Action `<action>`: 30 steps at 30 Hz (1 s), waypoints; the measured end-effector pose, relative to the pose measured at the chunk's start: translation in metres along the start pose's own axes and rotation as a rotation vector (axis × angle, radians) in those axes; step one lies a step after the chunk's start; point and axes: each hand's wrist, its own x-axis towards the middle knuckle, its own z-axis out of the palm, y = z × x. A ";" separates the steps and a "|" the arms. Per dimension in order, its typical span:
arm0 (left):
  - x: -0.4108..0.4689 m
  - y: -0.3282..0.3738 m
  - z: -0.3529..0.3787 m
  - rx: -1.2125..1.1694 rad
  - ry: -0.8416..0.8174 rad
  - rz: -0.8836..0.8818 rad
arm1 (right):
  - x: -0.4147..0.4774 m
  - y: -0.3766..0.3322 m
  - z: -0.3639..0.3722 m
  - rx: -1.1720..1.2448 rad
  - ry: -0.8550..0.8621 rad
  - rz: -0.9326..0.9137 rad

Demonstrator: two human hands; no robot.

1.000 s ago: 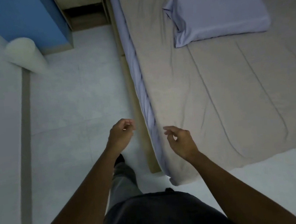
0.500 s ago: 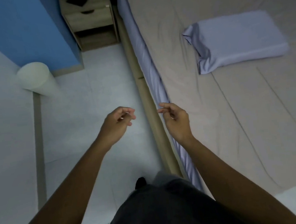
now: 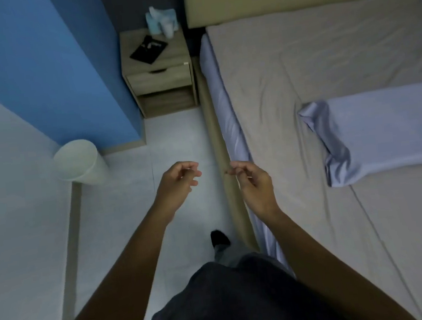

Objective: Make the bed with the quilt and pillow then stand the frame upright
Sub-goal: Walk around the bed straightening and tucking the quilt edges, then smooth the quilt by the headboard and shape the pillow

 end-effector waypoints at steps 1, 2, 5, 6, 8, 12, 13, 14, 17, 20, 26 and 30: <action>0.019 0.014 0.001 -0.033 0.033 -0.003 | 0.024 -0.007 -0.001 -0.009 -0.008 -0.021; 0.037 0.027 0.002 -0.056 0.055 0.003 | 0.048 -0.014 -0.003 -0.029 -0.011 -0.048; 0.084 0.059 0.000 -0.075 0.064 0.009 | 0.108 -0.035 -0.007 -0.038 -0.022 -0.043; 0.102 0.068 -0.001 -0.075 0.057 0.012 | 0.128 -0.041 -0.007 -0.027 -0.022 -0.032; 0.136 0.082 -0.003 -0.084 0.058 0.024 | 0.164 -0.045 -0.004 -0.024 -0.007 -0.048; 0.231 0.110 -0.007 -0.086 0.057 0.035 | 0.253 -0.040 0.008 -0.060 -0.012 -0.079; 0.253 0.116 -0.008 -0.075 0.046 0.043 | 0.273 -0.040 0.010 -0.075 -0.027 -0.088; 0.274 0.121 -0.010 -0.067 0.039 0.050 | 0.292 -0.040 0.012 -0.096 -0.041 -0.102; 0.340 0.138 -0.020 -0.032 0.002 0.049 | 0.356 -0.046 0.016 -0.163 -0.072 -0.168; 0.406 0.158 -0.029 0.051 -0.081 0.051 | 0.420 -0.058 0.025 -0.209 -0.066 -0.131; 0.546 0.220 -0.032 0.149 -0.166 0.052 | 0.553 -0.063 0.056 -0.236 0.011 -0.060; 0.622 0.255 -0.020 0.157 -0.193 0.045 | 0.629 -0.054 0.067 -0.205 0.042 -0.026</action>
